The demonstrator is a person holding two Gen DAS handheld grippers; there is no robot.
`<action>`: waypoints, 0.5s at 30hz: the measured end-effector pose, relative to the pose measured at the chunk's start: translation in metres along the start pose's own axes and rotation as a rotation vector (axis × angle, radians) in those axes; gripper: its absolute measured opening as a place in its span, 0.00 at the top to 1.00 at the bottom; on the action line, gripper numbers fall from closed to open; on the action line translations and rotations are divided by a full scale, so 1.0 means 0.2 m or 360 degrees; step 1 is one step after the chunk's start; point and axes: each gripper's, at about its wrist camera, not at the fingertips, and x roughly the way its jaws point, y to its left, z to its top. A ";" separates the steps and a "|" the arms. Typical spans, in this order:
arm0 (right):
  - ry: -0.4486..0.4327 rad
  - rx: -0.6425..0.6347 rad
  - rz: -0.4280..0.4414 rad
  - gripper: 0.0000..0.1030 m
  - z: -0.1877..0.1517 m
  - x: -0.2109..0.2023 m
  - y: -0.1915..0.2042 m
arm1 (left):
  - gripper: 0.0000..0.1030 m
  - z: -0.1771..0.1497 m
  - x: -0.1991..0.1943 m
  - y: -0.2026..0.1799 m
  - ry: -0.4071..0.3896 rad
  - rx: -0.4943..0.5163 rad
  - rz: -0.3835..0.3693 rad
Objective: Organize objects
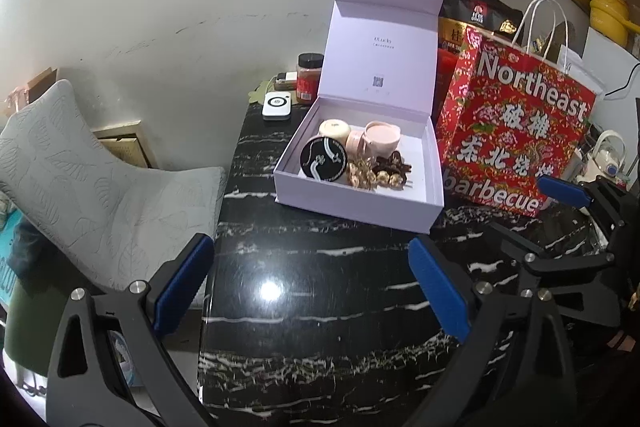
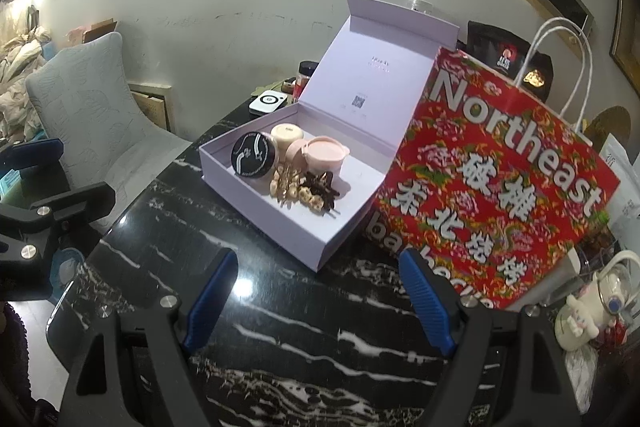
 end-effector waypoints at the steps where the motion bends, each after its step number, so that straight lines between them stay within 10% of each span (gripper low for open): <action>1: 0.0002 -0.0001 0.0002 0.18 -0.01 -0.01 0.00 | 0.05 -0.01 -0.01 0.00 0.0000 0.0000 0.0011; 15: 0.0060 -0.0033 0.0000 0.18 -0.20 -0.07 0.03 | 0.05 -0.19 -0.07 -0.06 0.0048 0.0000 0.0099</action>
